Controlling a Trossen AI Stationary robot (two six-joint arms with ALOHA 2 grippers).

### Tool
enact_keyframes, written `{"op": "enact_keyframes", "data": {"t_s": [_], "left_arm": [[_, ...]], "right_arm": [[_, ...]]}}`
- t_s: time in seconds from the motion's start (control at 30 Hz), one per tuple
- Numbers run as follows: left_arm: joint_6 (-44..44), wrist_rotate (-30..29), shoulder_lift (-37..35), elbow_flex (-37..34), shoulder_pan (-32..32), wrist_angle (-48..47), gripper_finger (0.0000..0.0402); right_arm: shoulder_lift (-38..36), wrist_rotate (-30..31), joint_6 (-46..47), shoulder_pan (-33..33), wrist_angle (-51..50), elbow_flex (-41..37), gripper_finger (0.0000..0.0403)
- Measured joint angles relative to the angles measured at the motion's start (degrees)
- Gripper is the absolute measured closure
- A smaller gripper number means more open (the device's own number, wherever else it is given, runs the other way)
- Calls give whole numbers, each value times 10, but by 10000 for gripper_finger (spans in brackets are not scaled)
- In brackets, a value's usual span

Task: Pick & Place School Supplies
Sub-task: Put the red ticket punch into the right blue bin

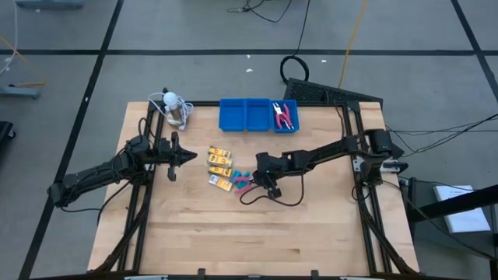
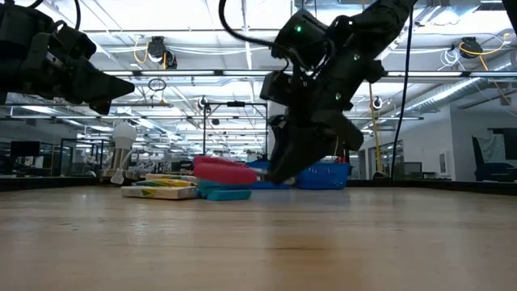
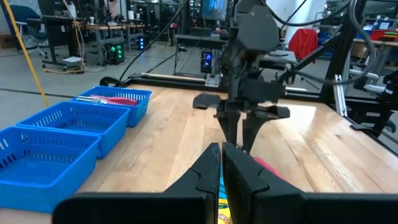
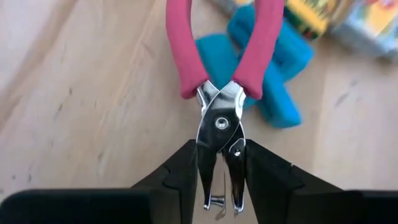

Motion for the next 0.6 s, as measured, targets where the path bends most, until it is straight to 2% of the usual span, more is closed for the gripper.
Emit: {"op": "enact_keyframes", "data": {"t_s": [0.17, 0.3, 0.6], "left_arm": [[0, 0, 0, 0, 0, 0, 382], [0, 0, 0, 0, 0, 0, 382], [0, 0, 0, 0, 0, 0, 382]], "right_arm": [[-35, 3, 25, -3, 2, 0, 298], [-66, 53, 74, -16, -3, 0, 298], [-127, 105, 195, -100, -46, 1, 298]]}}
